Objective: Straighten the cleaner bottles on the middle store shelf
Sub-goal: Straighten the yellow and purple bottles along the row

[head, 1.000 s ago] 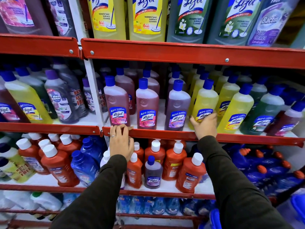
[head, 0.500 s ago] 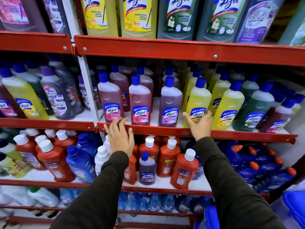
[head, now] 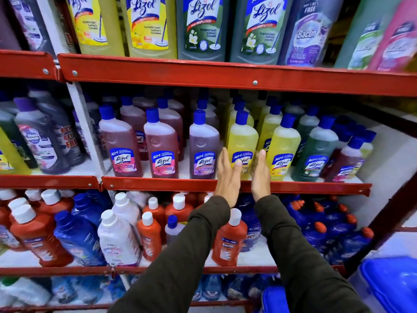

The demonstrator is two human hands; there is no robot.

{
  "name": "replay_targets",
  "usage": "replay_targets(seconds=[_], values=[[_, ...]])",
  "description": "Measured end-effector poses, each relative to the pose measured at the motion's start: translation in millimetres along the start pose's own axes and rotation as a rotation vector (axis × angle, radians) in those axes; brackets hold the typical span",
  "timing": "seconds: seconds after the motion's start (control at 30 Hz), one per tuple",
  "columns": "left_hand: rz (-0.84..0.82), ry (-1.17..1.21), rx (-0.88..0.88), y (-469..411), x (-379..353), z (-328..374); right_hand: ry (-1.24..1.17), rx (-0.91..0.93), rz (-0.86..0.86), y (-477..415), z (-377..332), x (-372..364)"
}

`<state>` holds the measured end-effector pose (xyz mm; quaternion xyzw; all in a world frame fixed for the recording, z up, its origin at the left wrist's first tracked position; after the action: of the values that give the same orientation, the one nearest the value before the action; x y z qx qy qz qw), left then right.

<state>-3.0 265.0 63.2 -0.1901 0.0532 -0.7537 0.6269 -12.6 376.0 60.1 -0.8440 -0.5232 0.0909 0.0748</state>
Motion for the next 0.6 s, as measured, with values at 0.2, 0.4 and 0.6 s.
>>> replay_targets(seconds=[0.2,0.4,0.6], values=[[-0.010,0.235,0.180,-39,-7,-44,-0.021,-0.030,-0.051,-1,8,4],[0.048,0.172,0.170,-23,-8,-13,-0.025,-0.012,-0.076,3,7,7],[0.003,0.132,0.123,-18,-10,-9,0.064,0.047,-0.089,1,5,7]])
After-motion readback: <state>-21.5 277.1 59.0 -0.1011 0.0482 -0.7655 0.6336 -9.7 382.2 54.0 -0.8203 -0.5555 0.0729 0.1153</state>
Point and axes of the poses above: each hand's wrist, its own y-axis away from the middle knuckle, its own x-axis out of the back of the hand, z = x × y, the point moved 4 cm from there along -y, towards the middle knuckle
